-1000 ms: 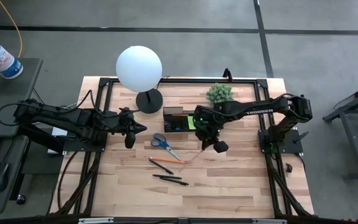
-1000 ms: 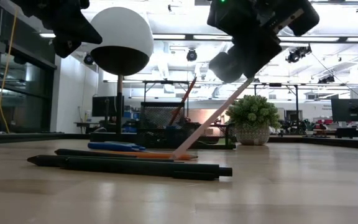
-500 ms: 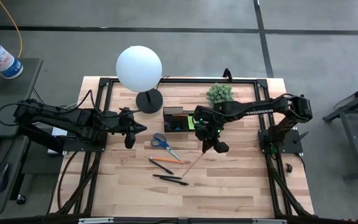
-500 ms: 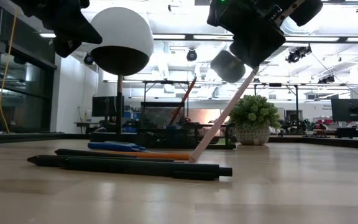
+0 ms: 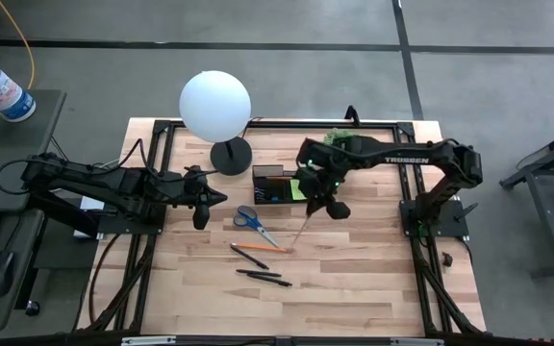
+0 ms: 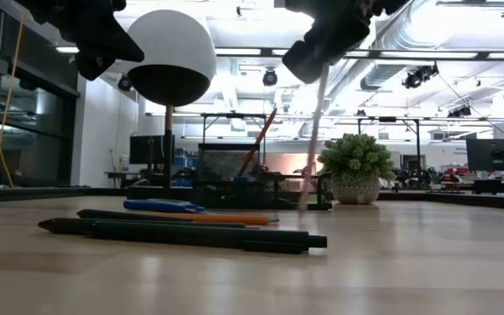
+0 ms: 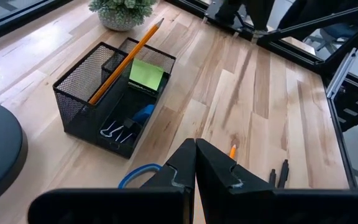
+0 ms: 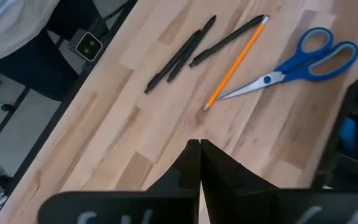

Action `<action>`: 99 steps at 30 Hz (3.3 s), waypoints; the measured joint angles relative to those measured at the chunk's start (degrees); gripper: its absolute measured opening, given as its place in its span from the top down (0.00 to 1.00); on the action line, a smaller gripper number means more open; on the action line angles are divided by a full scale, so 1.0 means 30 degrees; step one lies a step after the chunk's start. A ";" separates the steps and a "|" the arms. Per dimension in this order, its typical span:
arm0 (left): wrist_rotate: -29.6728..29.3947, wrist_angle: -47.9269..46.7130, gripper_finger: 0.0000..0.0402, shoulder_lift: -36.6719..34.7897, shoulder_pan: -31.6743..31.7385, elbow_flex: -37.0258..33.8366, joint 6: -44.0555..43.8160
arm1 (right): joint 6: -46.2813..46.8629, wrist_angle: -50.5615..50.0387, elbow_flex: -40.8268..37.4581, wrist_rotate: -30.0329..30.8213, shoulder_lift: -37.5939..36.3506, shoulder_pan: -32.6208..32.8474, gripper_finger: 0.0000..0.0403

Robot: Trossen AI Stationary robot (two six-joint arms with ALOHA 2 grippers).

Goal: Pick and place office supplies into organizer
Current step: Put the pink pencil into the desk organizer

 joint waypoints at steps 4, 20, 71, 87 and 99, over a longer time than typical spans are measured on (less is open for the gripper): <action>-0.0018 0.0000 1.00 0.0000 0.0004 0.0000 0.0142 | -0.0097 -0.0432 0.0878 -0.0003 0.0000 -0.0260 1.00; -0.0051 0.0000 1.00 0.0035 0.0006 0.0000 0.0335 | 0.1147 -0.1239 0.2549 0.1161 0.0000 -0.0340 1.00; -0.0546 0.0022 1.00 0.0051 0.0007 -0.0007 0.3133 | 2.3043 0.4461 -0.5402 1.3428 0.3523 0.2887 0.59; -0.0525 0.0007 1.00 0.0051 0.0007 -0.0007 0.3147 | 2.1904 0.5444 -0.5402 1.3180 0.4182 0.2894 0.95; -0.0517 0.0000 1.00 0.0051 0.0007 -0.0007 0.3133 | 2.1197 0.4779 -0.5384 1.2239 0.2746 0.3157 0.98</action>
